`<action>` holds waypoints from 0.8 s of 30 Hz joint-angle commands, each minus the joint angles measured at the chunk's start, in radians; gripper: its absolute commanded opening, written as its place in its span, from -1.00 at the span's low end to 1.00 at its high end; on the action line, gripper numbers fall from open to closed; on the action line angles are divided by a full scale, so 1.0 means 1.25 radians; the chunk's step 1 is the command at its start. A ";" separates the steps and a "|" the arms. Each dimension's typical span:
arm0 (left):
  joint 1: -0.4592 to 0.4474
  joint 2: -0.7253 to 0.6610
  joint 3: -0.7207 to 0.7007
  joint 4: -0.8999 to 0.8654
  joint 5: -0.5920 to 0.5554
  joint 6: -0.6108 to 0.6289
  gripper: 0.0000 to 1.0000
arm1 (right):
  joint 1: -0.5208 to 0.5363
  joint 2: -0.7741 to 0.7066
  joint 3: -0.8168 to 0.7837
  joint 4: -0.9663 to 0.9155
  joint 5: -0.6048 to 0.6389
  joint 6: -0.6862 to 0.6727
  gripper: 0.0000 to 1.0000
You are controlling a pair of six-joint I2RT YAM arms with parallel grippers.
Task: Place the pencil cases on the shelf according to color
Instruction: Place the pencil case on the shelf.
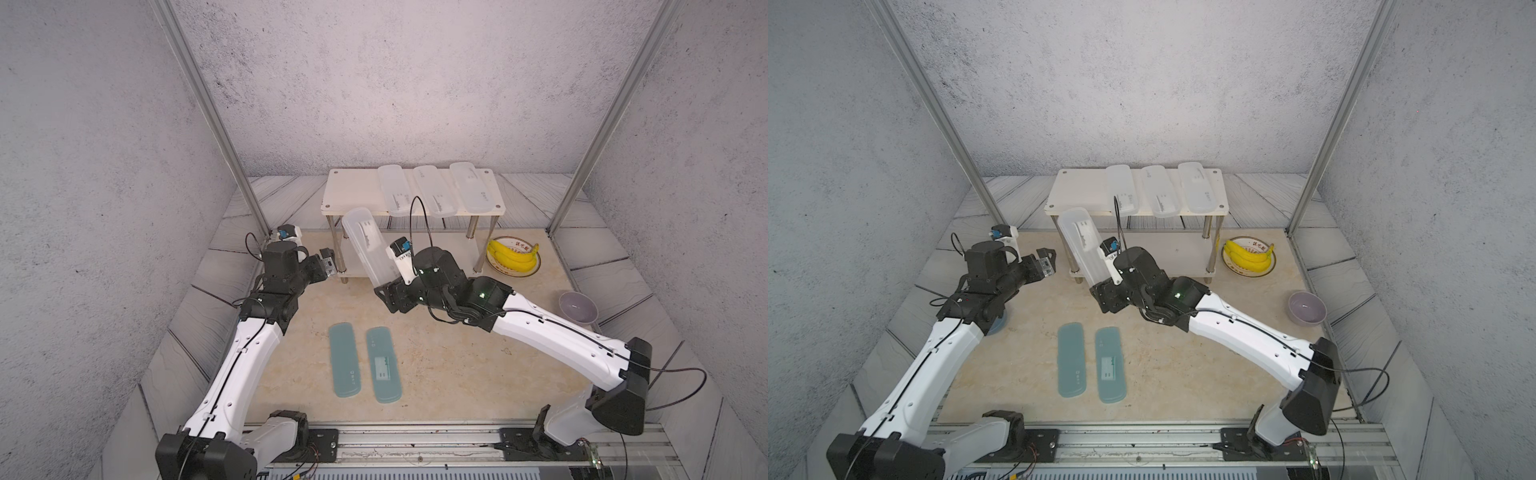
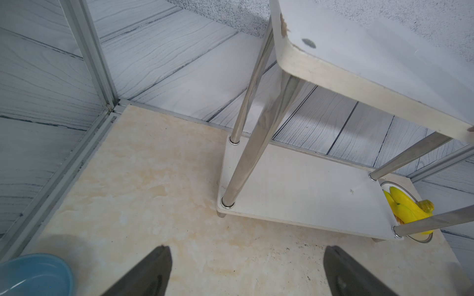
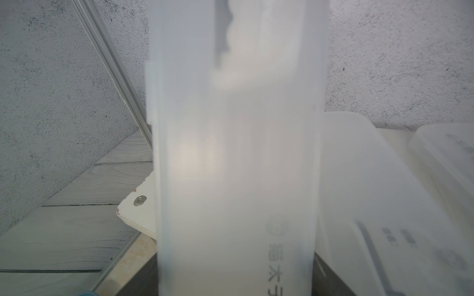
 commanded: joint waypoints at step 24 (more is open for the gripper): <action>0.062 0.110 0.078 -0.005 0.082 0.028 0.97 | -0.111 0.483 0.686 0.033 0.221 -0.004 0.10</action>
